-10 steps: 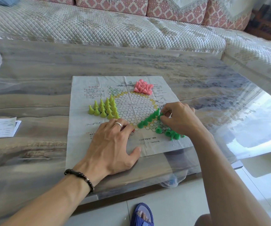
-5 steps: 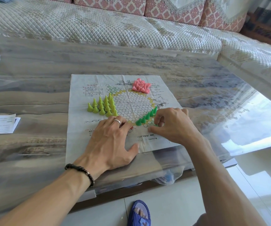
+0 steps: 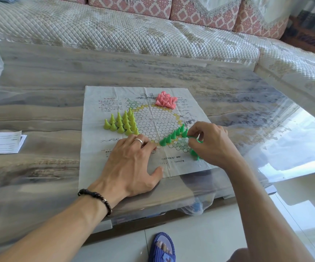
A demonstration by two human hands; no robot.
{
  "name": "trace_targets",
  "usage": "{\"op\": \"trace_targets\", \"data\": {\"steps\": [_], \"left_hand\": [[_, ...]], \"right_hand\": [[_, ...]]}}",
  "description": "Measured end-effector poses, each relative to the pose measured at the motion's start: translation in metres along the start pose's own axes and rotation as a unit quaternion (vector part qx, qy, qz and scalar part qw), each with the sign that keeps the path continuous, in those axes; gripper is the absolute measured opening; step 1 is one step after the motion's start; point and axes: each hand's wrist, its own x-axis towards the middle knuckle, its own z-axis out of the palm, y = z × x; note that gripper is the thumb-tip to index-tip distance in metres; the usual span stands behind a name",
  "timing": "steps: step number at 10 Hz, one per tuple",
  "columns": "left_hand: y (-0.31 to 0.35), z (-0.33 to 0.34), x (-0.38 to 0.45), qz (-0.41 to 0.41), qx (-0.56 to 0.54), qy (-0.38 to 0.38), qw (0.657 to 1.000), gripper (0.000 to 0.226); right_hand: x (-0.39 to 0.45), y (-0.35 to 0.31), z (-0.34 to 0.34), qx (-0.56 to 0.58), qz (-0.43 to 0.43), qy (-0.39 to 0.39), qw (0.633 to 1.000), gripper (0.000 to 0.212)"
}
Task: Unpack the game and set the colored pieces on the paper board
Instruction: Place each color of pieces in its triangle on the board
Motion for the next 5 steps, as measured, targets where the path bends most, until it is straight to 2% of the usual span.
{"op": "trace_targets", "data": {"steps": [2,5], "left_hand": [[0.0008,-0.0005,0.0005,-0.002,0.000,0.000,1.000,0.062],[0.0007,-0.0014,-0.0002,0.000,0.002,0.000,1.000,0.062]], "right_hand": [[0.0026,-0.0005,0.0005,0.045,0.002,0.043,0.998,0.017],[0.0021,0.0047,0.0003,0.053,0.001,0.057,0.997,0.006]]}}
